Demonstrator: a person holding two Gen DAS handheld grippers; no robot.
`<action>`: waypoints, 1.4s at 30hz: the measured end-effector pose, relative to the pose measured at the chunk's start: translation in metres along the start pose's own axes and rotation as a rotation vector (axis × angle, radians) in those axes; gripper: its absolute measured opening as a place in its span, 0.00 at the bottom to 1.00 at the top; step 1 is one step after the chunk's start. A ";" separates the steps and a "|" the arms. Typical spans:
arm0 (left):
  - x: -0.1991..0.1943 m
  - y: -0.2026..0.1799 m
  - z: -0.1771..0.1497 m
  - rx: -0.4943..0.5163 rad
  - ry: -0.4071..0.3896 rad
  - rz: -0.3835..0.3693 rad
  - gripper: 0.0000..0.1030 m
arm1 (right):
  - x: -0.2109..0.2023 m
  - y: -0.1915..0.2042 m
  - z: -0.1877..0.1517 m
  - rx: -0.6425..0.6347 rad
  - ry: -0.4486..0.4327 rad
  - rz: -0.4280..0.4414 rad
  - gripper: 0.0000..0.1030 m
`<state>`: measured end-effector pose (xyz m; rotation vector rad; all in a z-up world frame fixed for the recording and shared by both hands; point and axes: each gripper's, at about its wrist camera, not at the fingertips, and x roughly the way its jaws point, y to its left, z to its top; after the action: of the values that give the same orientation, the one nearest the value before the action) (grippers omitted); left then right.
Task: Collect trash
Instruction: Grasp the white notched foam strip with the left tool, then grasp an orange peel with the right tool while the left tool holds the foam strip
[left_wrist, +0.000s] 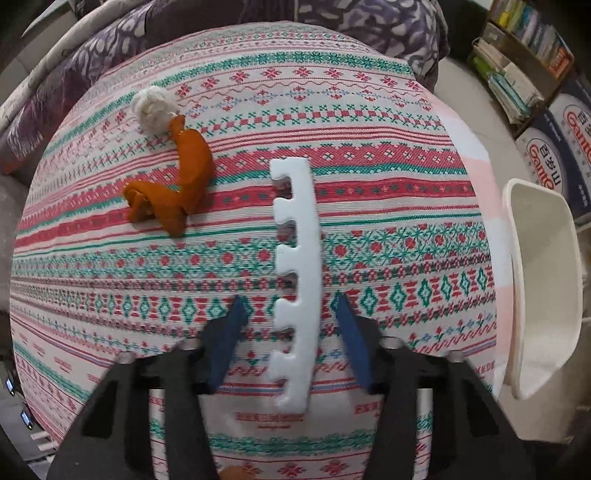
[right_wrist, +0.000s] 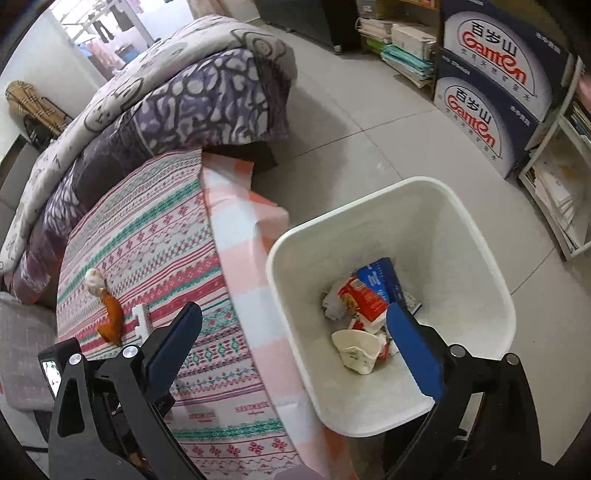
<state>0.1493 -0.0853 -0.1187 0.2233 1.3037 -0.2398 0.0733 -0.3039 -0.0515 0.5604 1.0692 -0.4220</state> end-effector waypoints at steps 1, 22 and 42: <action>-0.001 0.004 -0.002 -0.003 0.000 -0.001 0.24 | 0.001 0.004 -0.001 -0.005 0.002 0.000 0.93; -0.074 0.171 -0.032 -0.270 -0.148 0.072 0.23 | 0.065 0.160 -0.038 -0.237 0.076 0.098 0.86; -0.086 0.215 -0.030 -0.409 -0.185 0.058 0.24 | 0.132 0.278 -0.054 -0.166 0.171 0.195 0.32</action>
<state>0.1649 0.1325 -0.0366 -0.1070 1.1328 0.0569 0.2523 -0.0592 -0.1286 0.5537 1.1884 -0.1149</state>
